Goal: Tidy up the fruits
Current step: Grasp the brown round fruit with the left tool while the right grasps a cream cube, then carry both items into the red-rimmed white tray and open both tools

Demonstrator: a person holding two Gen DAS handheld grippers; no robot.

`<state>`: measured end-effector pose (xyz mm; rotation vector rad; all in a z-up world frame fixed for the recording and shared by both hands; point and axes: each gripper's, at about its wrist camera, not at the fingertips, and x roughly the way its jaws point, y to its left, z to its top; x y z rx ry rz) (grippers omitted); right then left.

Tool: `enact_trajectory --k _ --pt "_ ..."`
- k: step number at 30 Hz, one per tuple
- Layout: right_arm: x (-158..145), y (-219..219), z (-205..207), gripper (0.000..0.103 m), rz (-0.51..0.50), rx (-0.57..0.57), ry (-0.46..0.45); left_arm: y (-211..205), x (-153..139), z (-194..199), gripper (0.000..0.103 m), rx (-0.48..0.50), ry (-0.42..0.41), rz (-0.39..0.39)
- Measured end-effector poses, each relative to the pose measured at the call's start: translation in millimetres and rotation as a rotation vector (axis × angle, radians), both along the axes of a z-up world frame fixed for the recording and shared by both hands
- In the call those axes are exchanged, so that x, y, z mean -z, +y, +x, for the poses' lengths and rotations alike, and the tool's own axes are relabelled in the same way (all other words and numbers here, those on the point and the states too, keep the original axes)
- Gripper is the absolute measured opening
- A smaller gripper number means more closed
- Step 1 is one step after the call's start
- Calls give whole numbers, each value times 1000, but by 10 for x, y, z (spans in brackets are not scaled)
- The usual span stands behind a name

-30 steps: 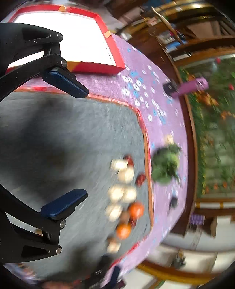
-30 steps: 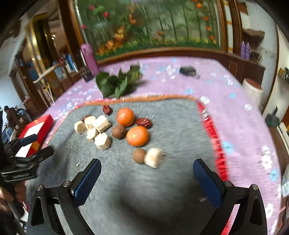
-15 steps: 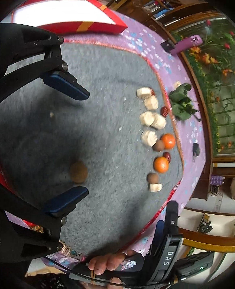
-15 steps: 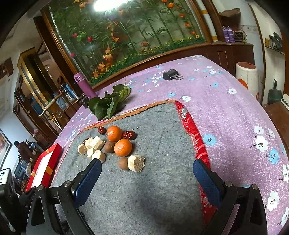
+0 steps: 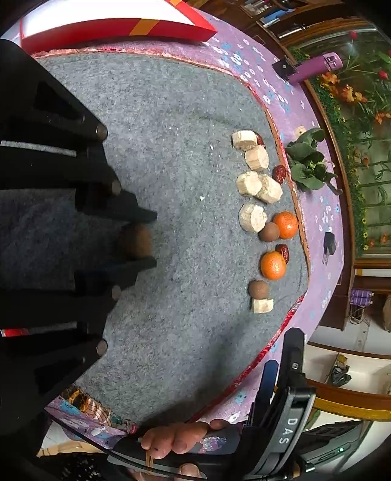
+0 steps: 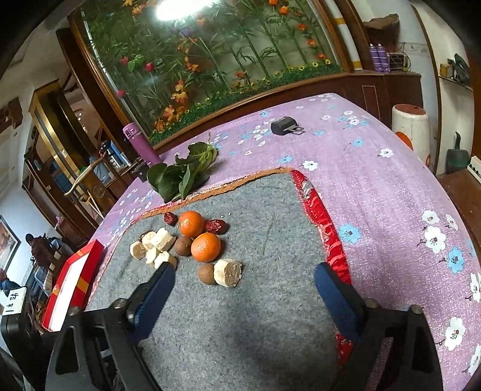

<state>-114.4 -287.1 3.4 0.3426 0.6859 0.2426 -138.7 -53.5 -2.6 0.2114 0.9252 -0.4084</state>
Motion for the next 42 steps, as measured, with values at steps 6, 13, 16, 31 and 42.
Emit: enact_trajectory --k 6,13,16,31,42 --pt "-31 379 170 74 -76 -87 70 282 -100 64 21 -67 -18 -57" --pt "154 694 408 54 -219 -80 159 625 -276 53 21 -154 -60 -104" --pt "182 524 383 53 -105 -106 174 713 -335 42 21 -170 -78 -118" --pt "328 92 564 23 318 -17 350 755 -403 20 21 -161 -94 -153" --pt "242 107 432 17 460 -96 334 1136 -556 -27 21 -234 -139 -189"
